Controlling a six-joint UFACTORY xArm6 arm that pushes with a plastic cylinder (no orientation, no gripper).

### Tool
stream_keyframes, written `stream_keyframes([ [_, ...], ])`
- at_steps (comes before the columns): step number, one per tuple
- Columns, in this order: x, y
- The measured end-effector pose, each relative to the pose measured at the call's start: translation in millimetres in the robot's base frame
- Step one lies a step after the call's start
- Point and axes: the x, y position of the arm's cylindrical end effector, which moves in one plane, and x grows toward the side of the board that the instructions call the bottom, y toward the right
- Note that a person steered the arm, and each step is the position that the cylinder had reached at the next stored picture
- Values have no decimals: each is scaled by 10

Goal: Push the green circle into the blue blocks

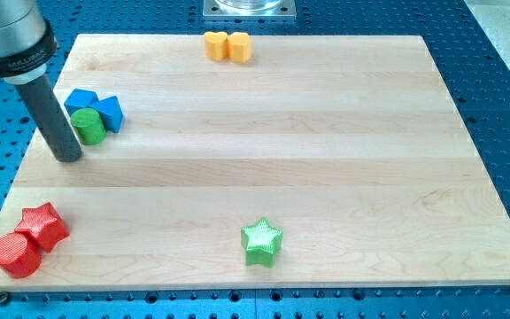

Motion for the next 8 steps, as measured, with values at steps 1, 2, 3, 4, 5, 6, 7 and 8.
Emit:
stream_keyframes([
  [1,463,168],
  [2,863,974],
  [3,863,1786],
  [4,917,2704],
  [5,982,3504],
  [6,1529,3535],
  [7,1619,3383],
  [8,1409,2913],
])
